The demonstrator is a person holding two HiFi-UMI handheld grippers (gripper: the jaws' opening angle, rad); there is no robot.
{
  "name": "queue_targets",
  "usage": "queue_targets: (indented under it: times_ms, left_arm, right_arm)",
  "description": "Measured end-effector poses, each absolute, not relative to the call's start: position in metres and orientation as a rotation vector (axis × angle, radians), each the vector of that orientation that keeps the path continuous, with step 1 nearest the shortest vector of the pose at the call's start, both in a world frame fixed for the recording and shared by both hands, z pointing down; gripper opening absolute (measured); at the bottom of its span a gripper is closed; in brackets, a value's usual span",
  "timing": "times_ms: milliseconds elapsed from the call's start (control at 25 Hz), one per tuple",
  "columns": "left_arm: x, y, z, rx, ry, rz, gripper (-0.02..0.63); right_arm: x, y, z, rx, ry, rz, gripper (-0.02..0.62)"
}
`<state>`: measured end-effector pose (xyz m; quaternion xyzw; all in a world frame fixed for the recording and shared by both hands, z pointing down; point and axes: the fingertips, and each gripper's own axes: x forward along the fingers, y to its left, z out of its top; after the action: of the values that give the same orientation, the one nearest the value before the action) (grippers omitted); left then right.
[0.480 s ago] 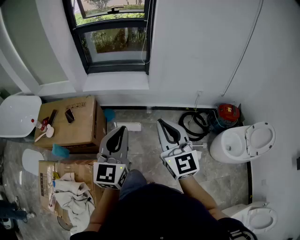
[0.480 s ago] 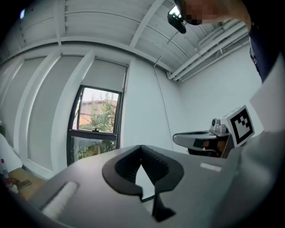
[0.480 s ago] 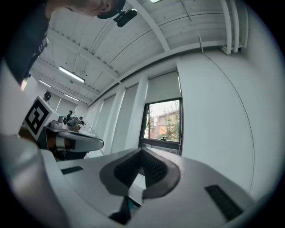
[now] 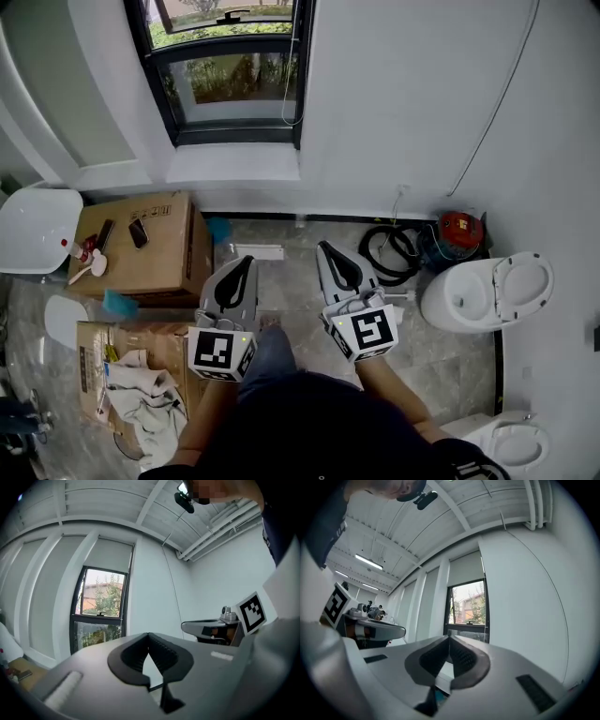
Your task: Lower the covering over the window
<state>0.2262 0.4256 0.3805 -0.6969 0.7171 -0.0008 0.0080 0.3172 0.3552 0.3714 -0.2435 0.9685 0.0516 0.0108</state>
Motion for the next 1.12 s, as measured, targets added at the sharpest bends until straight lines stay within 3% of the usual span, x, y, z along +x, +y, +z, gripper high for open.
queue_targets:
  times_ms: [360, 720, 840, 1120]
  left_arm:
    - [0.197, 0.368, 0.405, -2.313, 2.201, 0.046, 0.011]
    - [0.096, 0.278, 0.382, -2.354, 2.082, 0.074, 0.016]
    - [0.064, 0.249, 0.379, -2.396, 2.016, 0.087, 0.069]
    - [0.008, 0.205, 0.389, -2.501, 1.909, 0.118, 0.127]
  right_arm:
    - [0.284, 0.301, 0.389, -0.833, 3.035, 0.118, 0.014]
    - [0.182, 0.213, 0.37, -0.92, 2.997, 0.155, 0.014]
    - [0.146, 0.191, 0.368, -0.947, 2.997, 0.159, 0.014]
    - [0.095, 0.157, 0.379, -1.079, 2.985, 0.162, 0.014]
